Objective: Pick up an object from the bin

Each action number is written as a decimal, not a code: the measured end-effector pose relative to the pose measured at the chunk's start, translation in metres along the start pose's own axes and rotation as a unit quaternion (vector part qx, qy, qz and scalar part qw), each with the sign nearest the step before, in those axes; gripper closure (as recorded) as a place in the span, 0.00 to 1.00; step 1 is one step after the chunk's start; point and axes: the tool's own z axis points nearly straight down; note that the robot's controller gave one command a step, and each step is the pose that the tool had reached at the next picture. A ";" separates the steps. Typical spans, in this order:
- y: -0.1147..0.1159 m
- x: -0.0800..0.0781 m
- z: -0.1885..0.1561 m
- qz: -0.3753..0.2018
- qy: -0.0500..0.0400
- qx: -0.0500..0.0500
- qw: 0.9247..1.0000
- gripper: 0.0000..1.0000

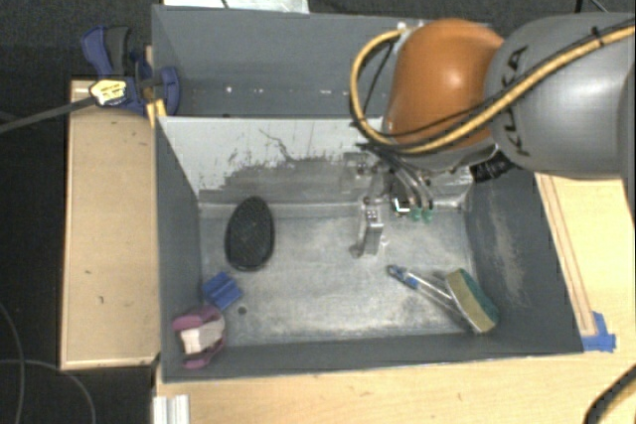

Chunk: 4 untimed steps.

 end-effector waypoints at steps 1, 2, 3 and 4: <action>0.080 0.035 0.003 0.015 -0.002 -0.002 1.000 0.00; 0.140 0.003 0.107 0.012 -0.011 -0.003 1.000 0.00; 0.140 0.002 0.102 0.013 -0.011 -0.005 1.000 1.00; 0.127 0.007 -0.046 0.027 -0.008 -0.002 1.000 1.00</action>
Offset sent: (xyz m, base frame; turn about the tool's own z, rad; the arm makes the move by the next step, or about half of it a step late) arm -0.0336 0.0737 -0.0031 0.0395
